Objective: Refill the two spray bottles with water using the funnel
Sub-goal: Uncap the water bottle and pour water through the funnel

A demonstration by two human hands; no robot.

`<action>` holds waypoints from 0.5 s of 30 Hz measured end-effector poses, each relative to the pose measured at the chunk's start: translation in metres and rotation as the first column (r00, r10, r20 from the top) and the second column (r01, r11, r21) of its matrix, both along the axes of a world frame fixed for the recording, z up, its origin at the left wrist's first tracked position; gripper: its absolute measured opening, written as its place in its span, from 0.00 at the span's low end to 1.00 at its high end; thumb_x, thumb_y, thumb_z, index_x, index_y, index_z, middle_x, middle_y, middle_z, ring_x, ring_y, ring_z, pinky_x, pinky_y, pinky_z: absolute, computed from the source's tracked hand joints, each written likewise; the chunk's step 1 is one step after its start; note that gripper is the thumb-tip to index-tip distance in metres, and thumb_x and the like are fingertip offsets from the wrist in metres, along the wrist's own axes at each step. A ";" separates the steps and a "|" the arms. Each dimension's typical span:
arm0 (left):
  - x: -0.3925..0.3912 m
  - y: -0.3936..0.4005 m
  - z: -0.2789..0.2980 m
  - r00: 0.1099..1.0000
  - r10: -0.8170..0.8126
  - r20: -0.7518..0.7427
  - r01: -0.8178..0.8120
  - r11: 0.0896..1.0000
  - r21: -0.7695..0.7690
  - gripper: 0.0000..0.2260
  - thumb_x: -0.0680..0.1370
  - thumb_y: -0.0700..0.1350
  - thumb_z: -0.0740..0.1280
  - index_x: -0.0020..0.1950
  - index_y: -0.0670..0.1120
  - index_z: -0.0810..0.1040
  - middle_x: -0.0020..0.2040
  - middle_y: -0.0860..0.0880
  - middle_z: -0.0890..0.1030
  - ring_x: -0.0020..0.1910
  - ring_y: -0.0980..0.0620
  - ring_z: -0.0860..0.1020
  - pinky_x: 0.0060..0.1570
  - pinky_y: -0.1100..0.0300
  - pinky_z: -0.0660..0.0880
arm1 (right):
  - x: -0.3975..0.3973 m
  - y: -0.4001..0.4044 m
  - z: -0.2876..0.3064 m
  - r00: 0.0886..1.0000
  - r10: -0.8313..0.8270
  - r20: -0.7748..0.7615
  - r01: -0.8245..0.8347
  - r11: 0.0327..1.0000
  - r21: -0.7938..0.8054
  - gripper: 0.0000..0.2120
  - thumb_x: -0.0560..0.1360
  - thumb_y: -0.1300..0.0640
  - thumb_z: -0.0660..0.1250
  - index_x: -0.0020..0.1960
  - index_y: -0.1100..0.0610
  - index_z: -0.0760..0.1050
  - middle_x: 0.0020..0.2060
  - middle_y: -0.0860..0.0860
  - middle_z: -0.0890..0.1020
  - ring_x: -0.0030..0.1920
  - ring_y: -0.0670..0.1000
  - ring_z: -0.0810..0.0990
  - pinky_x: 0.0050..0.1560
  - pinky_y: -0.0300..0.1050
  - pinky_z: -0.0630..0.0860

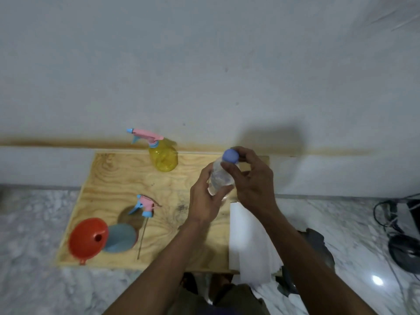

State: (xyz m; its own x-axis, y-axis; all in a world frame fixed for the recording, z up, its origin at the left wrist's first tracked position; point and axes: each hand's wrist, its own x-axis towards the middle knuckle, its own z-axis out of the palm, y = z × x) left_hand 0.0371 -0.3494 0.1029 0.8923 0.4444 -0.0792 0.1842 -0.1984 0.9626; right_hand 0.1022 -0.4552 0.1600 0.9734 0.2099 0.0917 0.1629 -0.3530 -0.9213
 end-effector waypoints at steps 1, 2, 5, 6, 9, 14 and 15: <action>-0.015 0.005 0.001 1.000 0.002 -0.008 -0.002 1.000 -0.012 0.27 0.73 0.47 0.76 0.70 0.52 0.72 0.55 0.65 0.82 0.54 0.66 0.80 0.46 0.70 0.77 | -0.013 0.004 0.001 1.000 0.018 -0.006 -0.018 1.000 0.005 0.14 0.73 0.54 0.74 0.58 0.48 0.78 0.51 0.41 0.83 0.52 0.43 0.80 0.44 0.37 0.78; -0.030 0.010 0.002 1.000 0.006 -0.018 -0.006 1.000 -0.014 0.27 0.73 0.49 0.76 0.70 0.52 0.72 0.54 0.66 0.82 0.54 0.66 0.80 0.45 0.70 0.78 | -0.026 0.009 0.001 0.999 0.033 -0.014 -0.033 0.999 0.013 0.14 0.73 0.54 0.74 0.58 0.48 0.78 0.51 0.42 0.83 0.52 0.43 0.80 0.44 0.38 0.78; -0.076 0.025 -0.003 0.999 0.037 -0.030 -0.036 0.999 0.030 0.28 0.73 0.49 0.76 0.71 0.52 0.72 0.58 0.66 0.81 0.56 0.64 0.80 0.50 0.61 0.80 | -0.066 0.021 -0.006 0.995 0.082 -0.050 -0.082 0.997 0.012 0.14 0.73 0.55 0.74 0.58 0.48 0.78 0.53 0.41 0.83 0.53 0.43 0.80 0.45 0.40 0.78; -0.090 0.029 -0.006 0.998 0.049 -0.038 -0.047 0.998 0.046 0.27 0.74 0.46 0.76 0.71 0.52 0.72 0.59 0.65 0.81 0.56 0.64 0.80 0.51 0.59 0.80 | -0.078 0.025 -0.010 0.994 0.097 -0.058 -0.097 0.995 0.003 0.14 0.74 0.56 0.74 0.59 0.48 0.78 0.53 0.42 0.83 0.53 0.43 0.80 0.46 0.41 0.78; -0.126 0.039 -0.020 0.994 0.081 -0.072 -0.078 0.996 0.041 0.27 0.74 0.40 0.76 0.70 0.52 0.71 0.59 0.61 0.82 0.56 0.61 0.81 0.53 0.52 0.81 | -0.114 0.035 -0.024 0.988 0.129 -0.085 -0.132 0.991 -0.031 0.15 0.75 0.57 0.73 0.60 0.48 0.78 0.54 0.41 0.83 0.53 0.42 0.80 0.49 0.46 0.80; -0.165 0.053 -0.035 0.988 0.091 -0.126 -0.088 0.996 0.034 0.30 0.72 0.41 0.75 0.71 0.58 0.70 0.59 0.60 0.82 0.56 0.60 0.81 0.52 0.50 0.81 | -0.157 0.050 -0.039 0.983 0.148 -0.107 -0.153 0.987 -0.044 0.15 0.75 0.57 0.72 0.61 0.49 0.78 0.55 0.42 0.82 0.56 0.42 0.80 0.55 0.49 0.79; -0.169 0.055 -0.036 0.988 0.080 -0.130 -0.076 0.996 0.034 0.30 0.72 0.41 0.74 0.71 0.58 0.70 0.60 0.60 0.82 0.57 0.60 0.81 0.52 0.51 0.81 | -0.163 0.053 -0.041 0.983 0.151 -0.102 -0.157 0.987 -0.046 0.15 0.75 0.56 0.72 0.61 0.50 0.78 0.55 0.42 0.82 0.56 0.42 0.80 0.55 0.49 0.78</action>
State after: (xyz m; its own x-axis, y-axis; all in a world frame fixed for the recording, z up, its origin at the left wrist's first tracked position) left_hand -0.1316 -0.2942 0.0671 0.8375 0.5162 -0.1790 0.3243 -0.2060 0.9232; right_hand -0.0603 -0.4021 0.1192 0.9327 0.3601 -0.0176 0.1295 -0.3803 -0.9157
